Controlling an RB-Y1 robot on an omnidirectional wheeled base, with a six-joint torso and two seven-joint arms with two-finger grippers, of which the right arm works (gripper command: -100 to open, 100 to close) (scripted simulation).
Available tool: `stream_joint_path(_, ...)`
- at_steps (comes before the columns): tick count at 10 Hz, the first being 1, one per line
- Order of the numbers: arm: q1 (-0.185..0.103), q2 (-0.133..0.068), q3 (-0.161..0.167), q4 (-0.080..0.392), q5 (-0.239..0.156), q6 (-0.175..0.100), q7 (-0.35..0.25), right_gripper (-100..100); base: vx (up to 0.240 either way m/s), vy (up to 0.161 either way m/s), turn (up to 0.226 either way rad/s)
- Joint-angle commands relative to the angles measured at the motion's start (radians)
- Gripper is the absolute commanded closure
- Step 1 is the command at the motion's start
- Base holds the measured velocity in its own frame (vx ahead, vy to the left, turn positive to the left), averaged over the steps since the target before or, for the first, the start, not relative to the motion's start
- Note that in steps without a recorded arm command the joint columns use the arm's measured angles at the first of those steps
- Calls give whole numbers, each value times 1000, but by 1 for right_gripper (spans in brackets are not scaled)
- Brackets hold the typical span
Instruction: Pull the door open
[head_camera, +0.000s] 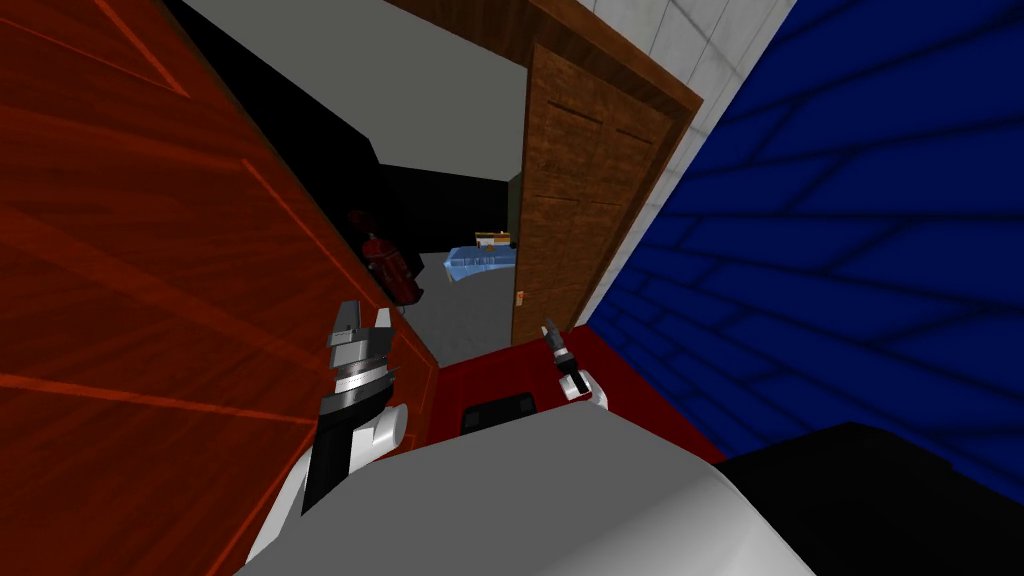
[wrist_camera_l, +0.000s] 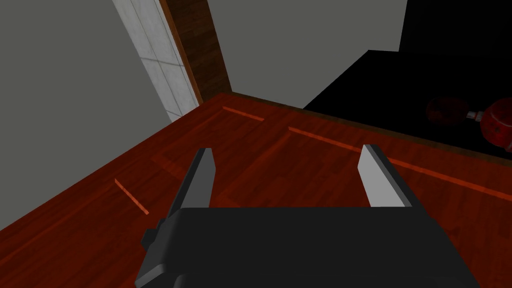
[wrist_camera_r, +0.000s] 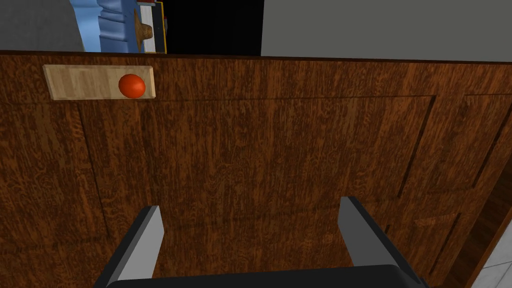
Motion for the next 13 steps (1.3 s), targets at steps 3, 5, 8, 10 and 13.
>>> stream_joint_path(3,-28,-13,1,100,5,-30,-23,-100,105,17,-2)
stream_joint_path(5,-43,-21,2,159,9,-48,-36,-100,180,6,-1)
stream_joint_path(8,-57,-28,3,212,12,-64,-49,-100,108,38,-3)
stream_joint_path(10,-66,-33,3,245,14,-74,-56,-100,91,15,-1)
stream_joint_path(13,-82,-41,4,306,17,-92,-71,-100,102,1,-2)
